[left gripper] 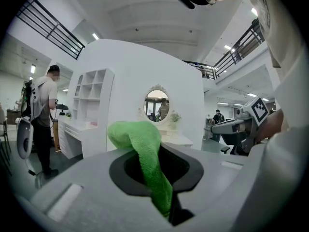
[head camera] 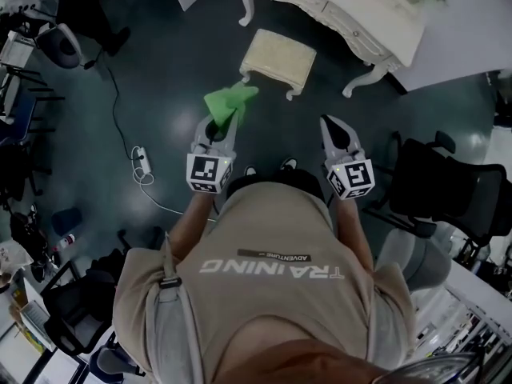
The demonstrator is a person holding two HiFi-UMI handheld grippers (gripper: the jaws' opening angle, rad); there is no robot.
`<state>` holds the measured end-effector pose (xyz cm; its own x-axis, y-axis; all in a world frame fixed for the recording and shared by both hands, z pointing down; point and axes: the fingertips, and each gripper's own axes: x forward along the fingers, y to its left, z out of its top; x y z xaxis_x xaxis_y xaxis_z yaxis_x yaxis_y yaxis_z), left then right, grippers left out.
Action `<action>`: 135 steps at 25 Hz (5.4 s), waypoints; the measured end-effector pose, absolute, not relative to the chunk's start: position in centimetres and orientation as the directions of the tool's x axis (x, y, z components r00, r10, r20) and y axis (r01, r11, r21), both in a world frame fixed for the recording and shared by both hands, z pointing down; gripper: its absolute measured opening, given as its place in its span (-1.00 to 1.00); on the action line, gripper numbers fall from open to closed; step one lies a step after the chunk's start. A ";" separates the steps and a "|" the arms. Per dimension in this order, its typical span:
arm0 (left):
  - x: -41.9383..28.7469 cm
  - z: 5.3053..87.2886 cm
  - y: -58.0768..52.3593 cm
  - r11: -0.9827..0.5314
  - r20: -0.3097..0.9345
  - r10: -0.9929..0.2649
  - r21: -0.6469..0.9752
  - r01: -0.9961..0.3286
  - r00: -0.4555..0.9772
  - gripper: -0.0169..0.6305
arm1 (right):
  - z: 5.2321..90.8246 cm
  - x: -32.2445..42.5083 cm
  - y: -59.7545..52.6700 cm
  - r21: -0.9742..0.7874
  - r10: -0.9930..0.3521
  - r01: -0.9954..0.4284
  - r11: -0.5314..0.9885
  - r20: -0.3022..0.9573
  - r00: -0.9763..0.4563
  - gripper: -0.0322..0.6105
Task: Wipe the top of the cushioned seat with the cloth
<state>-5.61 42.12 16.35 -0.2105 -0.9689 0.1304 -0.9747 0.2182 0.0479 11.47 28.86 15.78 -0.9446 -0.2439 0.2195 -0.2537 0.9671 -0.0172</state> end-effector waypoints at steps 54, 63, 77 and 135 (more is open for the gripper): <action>-24.0 16.4 18.0 0.130 0.163 -0.979 0.038 -0.991 -0.123 -0.80 | 18.4 -8.4 7.5 -0.062 -0.218 -0.239 0.969 0.246 -0.945 -0.89; -28.2 19.6 16.0 0.055 0.186 -0.982 0.097 -0.994 -0.036 -0.81 | 19.8 -8.9 5.4 -0.120 -0.379 -0.420 0.899 0.263 -0.887 -0.89; -27.6 20.4 8.2 0.091 0.246 -0.967 0.070 -0.993 -0.071 -0.81 | 21.6 -10.7 -2.2 -0.128 -0.292 -0.333 0.934 0.261 -0.920 -0.89; -47.2 77.6 -17.5 0.033 0.762 -0.640 0.149 -0.988 0.094 -0.81 | 62.1 -21.1 -15.5 -0.324 -0.361 -0.626 0.709 0.595 -0.718 -0.89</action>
